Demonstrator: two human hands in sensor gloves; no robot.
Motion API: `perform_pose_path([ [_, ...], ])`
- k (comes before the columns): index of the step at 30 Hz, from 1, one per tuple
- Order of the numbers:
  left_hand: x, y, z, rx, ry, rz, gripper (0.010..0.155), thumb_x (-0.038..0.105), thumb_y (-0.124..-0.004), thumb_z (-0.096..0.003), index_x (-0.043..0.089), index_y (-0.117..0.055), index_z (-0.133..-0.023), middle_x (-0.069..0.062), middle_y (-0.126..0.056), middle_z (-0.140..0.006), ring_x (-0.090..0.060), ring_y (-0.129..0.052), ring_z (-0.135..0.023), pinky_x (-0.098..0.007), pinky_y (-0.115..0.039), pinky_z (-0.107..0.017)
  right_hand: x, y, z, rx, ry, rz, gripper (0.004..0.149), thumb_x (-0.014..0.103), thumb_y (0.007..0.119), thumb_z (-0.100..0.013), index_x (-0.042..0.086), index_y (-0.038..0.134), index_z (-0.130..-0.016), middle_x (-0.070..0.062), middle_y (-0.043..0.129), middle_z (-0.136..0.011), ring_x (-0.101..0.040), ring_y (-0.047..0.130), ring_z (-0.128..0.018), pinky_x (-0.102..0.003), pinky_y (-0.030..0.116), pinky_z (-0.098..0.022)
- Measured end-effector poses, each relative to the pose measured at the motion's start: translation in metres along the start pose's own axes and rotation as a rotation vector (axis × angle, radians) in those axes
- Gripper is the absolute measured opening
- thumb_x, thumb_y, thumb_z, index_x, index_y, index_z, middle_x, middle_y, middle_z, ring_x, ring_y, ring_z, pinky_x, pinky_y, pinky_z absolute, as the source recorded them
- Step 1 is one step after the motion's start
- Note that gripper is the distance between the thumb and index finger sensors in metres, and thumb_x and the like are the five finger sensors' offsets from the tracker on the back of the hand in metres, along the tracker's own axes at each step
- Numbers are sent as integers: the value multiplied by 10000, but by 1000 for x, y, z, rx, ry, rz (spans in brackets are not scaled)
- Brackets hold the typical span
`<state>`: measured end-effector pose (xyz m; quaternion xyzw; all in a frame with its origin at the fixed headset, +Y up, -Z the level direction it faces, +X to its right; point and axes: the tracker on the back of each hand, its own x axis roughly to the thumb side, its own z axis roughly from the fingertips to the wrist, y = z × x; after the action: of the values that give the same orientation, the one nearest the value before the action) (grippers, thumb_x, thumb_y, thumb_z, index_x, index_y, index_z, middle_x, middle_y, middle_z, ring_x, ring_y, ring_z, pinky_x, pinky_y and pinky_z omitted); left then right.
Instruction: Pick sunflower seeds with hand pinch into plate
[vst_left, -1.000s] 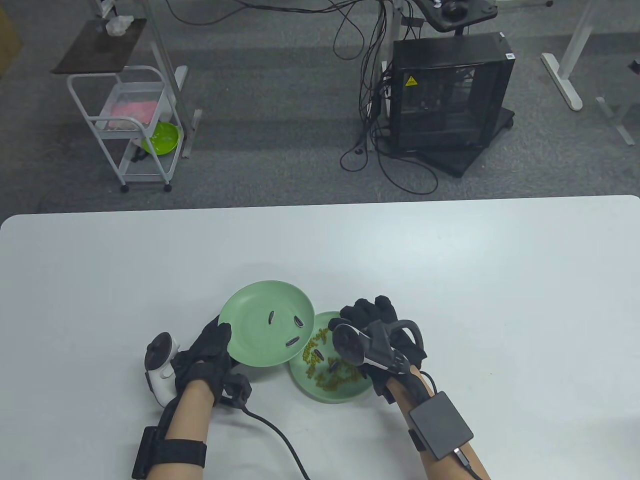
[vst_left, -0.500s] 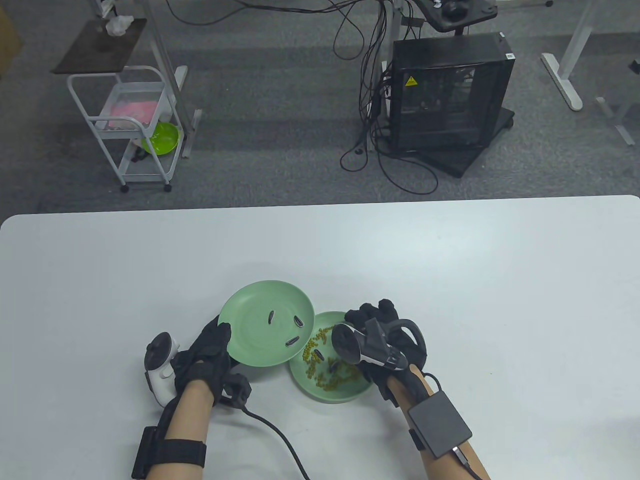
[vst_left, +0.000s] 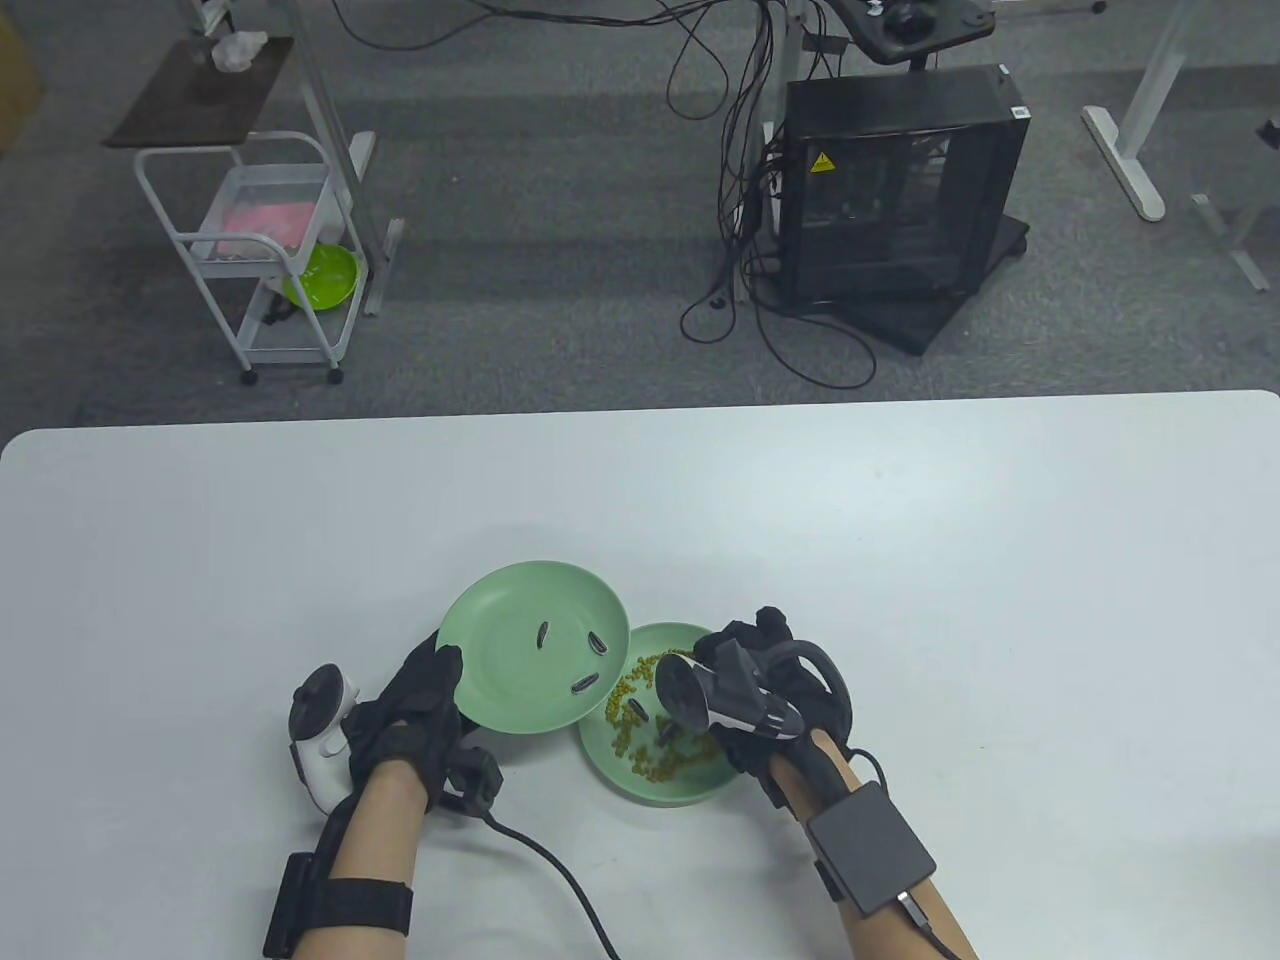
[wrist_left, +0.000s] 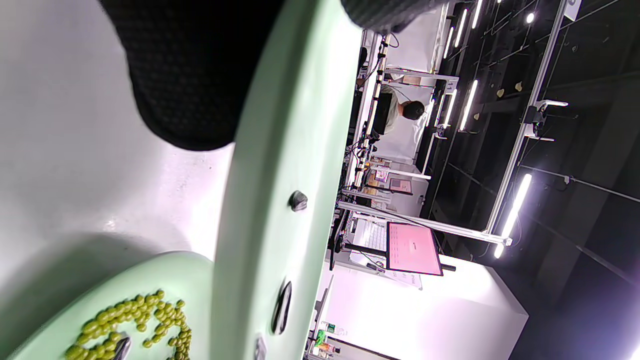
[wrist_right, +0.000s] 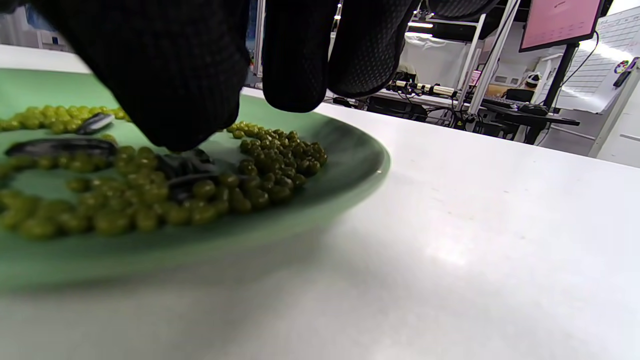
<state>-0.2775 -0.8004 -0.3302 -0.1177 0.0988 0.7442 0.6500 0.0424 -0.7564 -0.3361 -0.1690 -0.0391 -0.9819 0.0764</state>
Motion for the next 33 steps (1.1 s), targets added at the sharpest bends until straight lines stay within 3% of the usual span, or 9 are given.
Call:
perform_pose_path([
  [21,0,0,0,-2,2,-1,652,337,-642,-527,49,-420,-1069,-205,-698,-944,-244,-996,-707,-337,-938,-422,7,3,-2,-13,-5,29,380,446,848,-326,457,853,-706,189,895,-799,-136,888,-845,-593,521,-744],
  [33,0,-1,0,-3,4,-2,653,338,-644,-527,49,-422,-1069,-205,-698,-943,-245,-996,-707,-339,-937,-422,12,3,-2,-9,-14,37,378,408,848,-330,392,859,-708,145,926,-730,-135,918,-778,-586,537,-739],
])
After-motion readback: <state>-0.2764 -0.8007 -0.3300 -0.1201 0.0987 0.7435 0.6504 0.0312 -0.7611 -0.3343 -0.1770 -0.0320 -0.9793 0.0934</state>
